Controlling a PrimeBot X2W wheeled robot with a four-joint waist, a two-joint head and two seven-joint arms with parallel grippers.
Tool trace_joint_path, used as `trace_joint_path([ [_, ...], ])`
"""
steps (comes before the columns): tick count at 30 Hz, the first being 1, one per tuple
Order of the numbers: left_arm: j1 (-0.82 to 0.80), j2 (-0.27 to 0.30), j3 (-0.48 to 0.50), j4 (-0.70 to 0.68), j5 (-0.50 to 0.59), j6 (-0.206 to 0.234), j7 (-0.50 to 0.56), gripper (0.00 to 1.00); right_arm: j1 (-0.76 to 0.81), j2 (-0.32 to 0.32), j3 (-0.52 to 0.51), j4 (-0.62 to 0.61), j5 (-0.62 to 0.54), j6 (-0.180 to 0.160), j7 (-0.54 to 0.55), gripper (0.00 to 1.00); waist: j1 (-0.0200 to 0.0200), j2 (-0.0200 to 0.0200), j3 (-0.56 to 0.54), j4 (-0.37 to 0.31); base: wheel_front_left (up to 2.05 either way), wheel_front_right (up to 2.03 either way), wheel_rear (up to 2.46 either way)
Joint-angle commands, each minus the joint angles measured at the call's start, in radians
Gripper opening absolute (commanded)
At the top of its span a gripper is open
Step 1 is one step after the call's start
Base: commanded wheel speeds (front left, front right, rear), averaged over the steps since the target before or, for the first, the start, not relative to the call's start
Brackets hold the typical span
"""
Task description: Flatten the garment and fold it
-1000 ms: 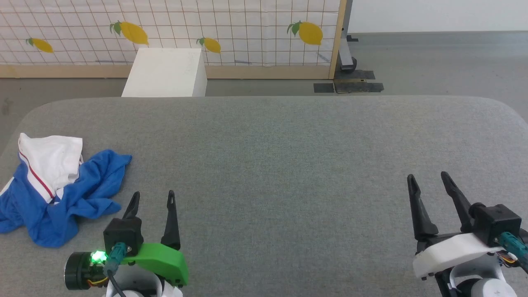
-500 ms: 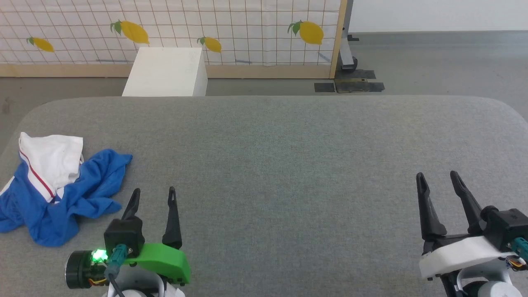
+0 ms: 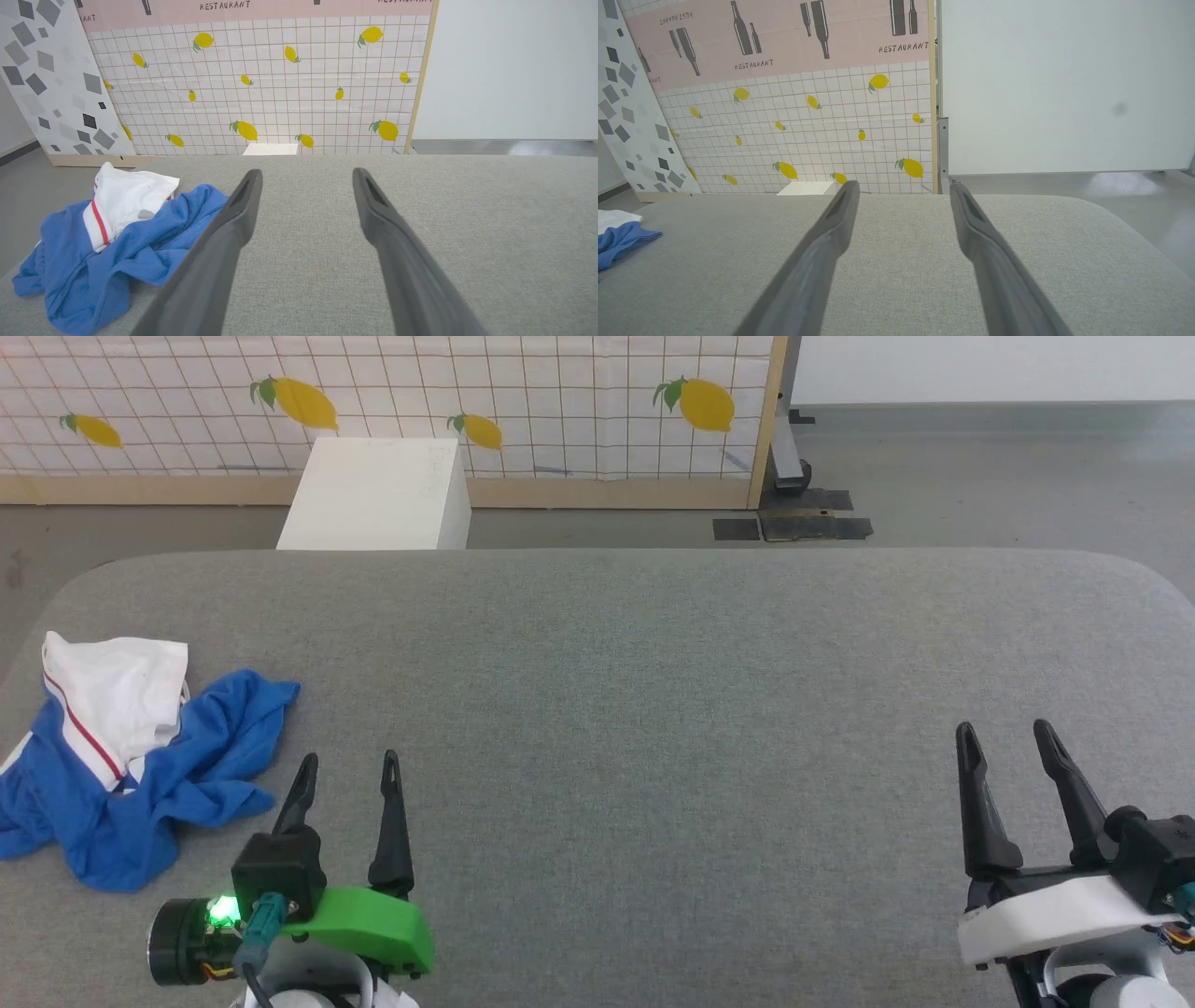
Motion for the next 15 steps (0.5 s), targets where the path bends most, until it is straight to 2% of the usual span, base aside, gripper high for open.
trace_joint_path([
  [1, -0.008, -0.001, -0.001, -0.004, -0.010, 0.008, -0.013, 1.00, 0.015, 0.001, -0.004, -0.011, 0.010, -0.001, -0.010, 1.00, -0.0001, -0.0001, 0.000, 0.000, 0.00, 0.00, 0.00],
  [15, -0.008, -0.002, -0.007, -0.006, -0.014, 0.010, -0.042, 1.00, 0.032, 0.001, 0.002, -0.014, -0.014, -0.001, -0.039, 1.00, -0.0001, -0.0001, 0.004, 0.004, 0.00, 0.00, 0.00],
])
